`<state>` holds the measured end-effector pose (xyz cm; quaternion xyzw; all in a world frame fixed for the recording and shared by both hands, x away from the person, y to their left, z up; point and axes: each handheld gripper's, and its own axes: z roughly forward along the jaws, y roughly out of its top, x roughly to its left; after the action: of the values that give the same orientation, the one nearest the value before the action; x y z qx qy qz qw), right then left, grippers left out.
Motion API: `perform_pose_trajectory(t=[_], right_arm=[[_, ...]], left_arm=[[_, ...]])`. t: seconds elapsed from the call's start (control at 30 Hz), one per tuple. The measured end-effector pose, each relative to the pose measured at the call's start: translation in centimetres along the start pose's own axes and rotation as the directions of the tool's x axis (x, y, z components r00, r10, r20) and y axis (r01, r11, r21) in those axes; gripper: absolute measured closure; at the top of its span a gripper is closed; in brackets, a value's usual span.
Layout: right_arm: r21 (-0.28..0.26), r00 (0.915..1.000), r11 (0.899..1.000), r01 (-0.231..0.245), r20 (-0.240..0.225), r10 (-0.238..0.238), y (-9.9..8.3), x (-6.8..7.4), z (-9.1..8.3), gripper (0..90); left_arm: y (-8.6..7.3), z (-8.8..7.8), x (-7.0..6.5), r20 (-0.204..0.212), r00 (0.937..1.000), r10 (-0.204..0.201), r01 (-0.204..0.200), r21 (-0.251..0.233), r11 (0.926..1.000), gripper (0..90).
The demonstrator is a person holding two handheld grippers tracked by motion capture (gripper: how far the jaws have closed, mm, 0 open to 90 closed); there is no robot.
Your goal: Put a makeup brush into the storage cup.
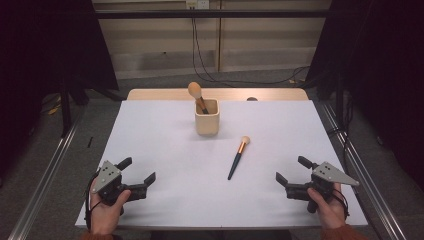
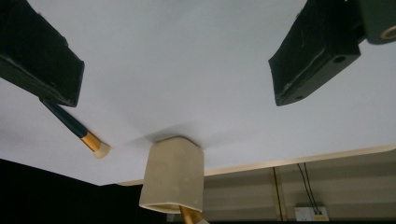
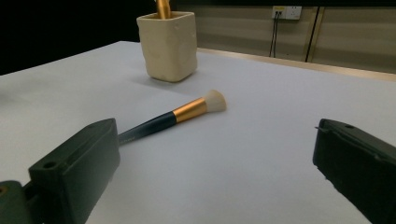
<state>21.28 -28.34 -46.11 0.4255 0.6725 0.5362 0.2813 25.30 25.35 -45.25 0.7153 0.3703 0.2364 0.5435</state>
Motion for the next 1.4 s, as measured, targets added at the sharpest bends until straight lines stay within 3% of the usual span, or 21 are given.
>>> perform_pose_trajectory(t=[0.27,0.9,1.33,1.4], right_arm=[[-0.002,0.9999,1.000,-0.011,-0.010,0.011,0.5,0.0,1.1,0.5],[-0.009,0.9975,1.000,0.024,-0.067,-0.025,2.5,0.3,4.0,0.4],[0.004,0.9938,0.999,0.052,-0.099,-0.052,4.8,0.5,8.4,0.5],[0.025,0.9939,0.999,0.023,-0.108,-0.021,4.9,0.4,9.2,0.5]], left_arm=[[-0.1,-0.1,-0.1,-0.004,1.0000,-0.004,0.004,0.005,1.0000,2.6],[0.0,0.3,-0.1,-0.003,1.0000,-0.005,0.005,0.010,0.9999,2.7],[-0.1,0.3,-0.1,0.009,1.0000,-0.005,0.005,0.020,0.9998,2.5],[-0.1,0.3,-0.1,0.008,0.9999,-0.007,0.007,0.022,0.9997,2.6]])
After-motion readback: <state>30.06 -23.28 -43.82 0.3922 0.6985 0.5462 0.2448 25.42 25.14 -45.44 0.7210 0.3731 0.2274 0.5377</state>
